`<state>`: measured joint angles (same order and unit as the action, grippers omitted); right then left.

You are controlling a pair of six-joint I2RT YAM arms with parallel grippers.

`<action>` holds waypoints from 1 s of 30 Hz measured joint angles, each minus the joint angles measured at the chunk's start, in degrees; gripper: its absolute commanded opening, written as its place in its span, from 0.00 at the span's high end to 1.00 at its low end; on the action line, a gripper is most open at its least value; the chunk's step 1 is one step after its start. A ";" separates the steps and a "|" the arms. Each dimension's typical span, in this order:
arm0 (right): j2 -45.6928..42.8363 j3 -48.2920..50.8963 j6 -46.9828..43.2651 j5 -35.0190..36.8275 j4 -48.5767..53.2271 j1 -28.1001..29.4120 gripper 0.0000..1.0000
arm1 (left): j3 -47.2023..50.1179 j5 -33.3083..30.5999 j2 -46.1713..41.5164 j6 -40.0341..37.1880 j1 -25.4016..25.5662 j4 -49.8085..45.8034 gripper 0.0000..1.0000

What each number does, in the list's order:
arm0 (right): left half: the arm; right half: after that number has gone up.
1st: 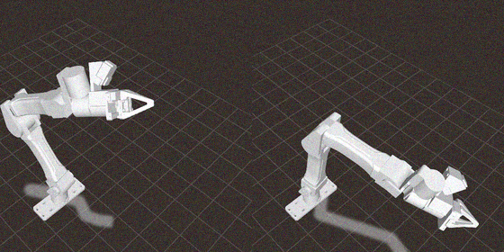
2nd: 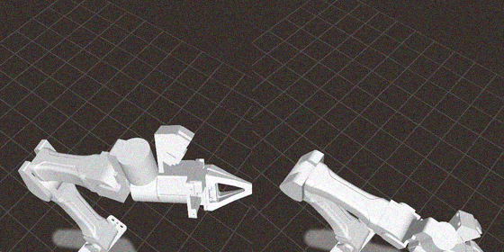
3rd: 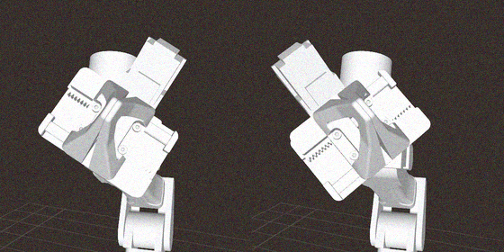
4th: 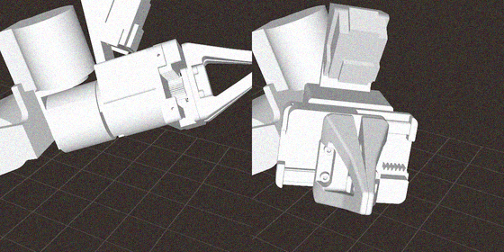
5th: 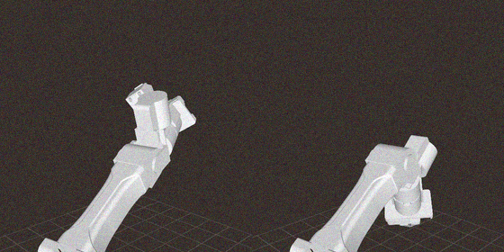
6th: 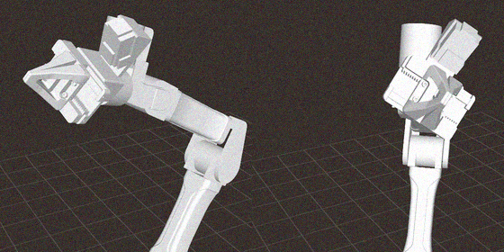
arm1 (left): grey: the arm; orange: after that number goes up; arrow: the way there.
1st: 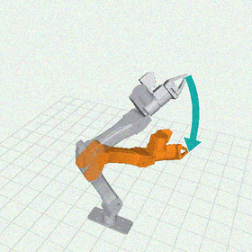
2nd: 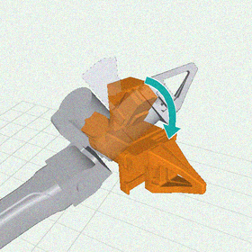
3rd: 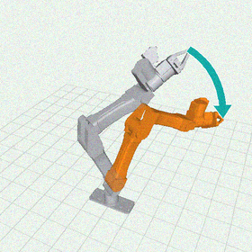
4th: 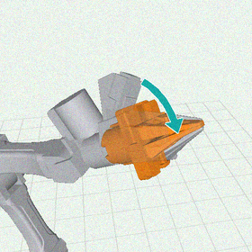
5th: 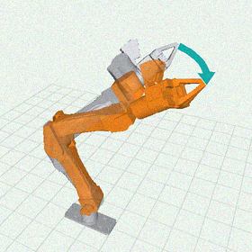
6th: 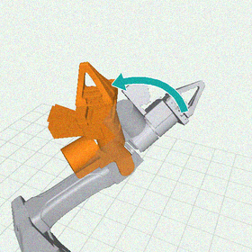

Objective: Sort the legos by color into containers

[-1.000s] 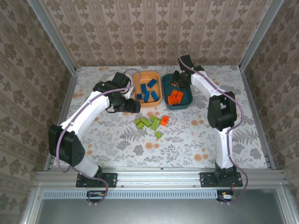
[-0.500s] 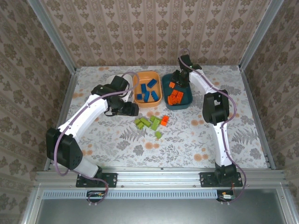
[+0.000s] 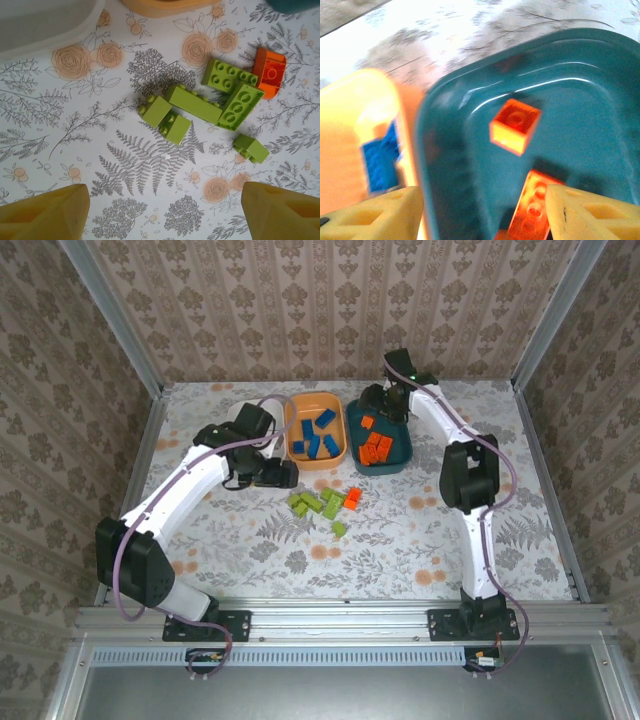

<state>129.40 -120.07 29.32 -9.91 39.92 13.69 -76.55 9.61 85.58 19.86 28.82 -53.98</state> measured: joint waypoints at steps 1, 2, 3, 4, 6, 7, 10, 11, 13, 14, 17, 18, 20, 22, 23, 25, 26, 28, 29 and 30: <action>-3.43 2.84 -2.69 -1.07 -0.39 0.46 0.32 | 0.02 0.26 0.13 0.07 -0.09 0.52 0.19; -6.75 5.77 -5.35 -2.10 -0.87 0.94 0.32 | 0.02 0.59 0.35 0.13 -0.26 1.01 0.19; -10.99 9.51 -8.72 -3.21 -1.11 1.64 0.32 | 0.02 0.92 0.66 0.31 -0.42 1.51 0.19; -15.17 13.53 -12.02 -4.17 -1.57 2.40 0.31 | 0.04 1.27 1.05 0.48 -0.57 2.05 0.19; -22.69 21.51 -18.38 -5.70 -2.56 4.00 0.30 | 0.04 2.03 1.86 0.83 -1.01 3.08 0.19; -25.79 25.18 -21.27 -6.23 -3.04 4.83 0.27 | 0.04 2.56 2.23 1.07 -1.22 3.56 0.19; -33.79 35.98 -30.38 -6.43 -2.78 8.92 0.25 | 0.07 3.89 3.13 1.49 -2.43 4.74 0.18; -34.82 37.97 -31.98 -6.34 -2.54 10.19 0.24 | 0.07 4.33 3.23 1.60 -3.08 5.03 0.18; -35.65 41.90 -33.68 -6.19 -2.05 13.46 0.24 | 0.09 5.16 3.43 2.05 -4.87 5.73 0.18; -35.65 43.63 -33.62 -6.12 -2.16 15.02 0.24 | 0.09 5.57 3.48 2.25 -5.66 6.08 0.18; -35.65 48.94 -31.47 -5.53 -2.54 19.52 0.24 | 0.11 6.80 3.56 3.13 -7.96 7.15 0.18; -35.65 50.34 -30.36 -5.42 -2.95 20.76 0.23 | 0.11 7.21 3.56 3.39 -8.63 7.45 0.17; -35.60 52.39 -27.89 -5.09 -3.98 22.97 0.23 | 0.11 7.82 3.56 3.76 -9.49 7.82 0.17; -35.17 53.02 -25.79 -4.44 -4.85 24.81 0.23 | 0.11 8.46 3.56 3.96 -10.03 8.00 0.17; -34.82 53.02 -24.98 -4.15 -5.38 25.40 0.23 | 0.11 8.70 3.56 3.96 -10.21 8.00 0.17; -33.75 53.02 -23.65 -3.34 -6.16 26.67 0.24 | 0.11 9.03 3.56 3.96 -10.51 8.00 0.17; -33.22 53.02 -23.21 -3.04 -6.29 27.06 0.23 | 0.11 9.18 3.56 3.96 -10.56 8.00 0.17; -31.82 53.02 -22.58 -2.23 -6.54 27.69 0.24 | 0.37 9.35 3.54 3.96 -10.67 8.15 0.17; -31.26 53.02 -22.27 -1.95 -6.56 27.85 0.24 | 0.66 9.51 3.52 3.96 -10.78 8.20 0.16; -30.60 53.02 -21.92 -1.55 -6.56 27.96 0.25 | 1.01 9.60 3.52 3.96 -10.88 8.17 0.16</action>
<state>98.80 -67.05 7.40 -11.46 33.36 41.65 -75.55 19.20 89.10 23.81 17.93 -45.80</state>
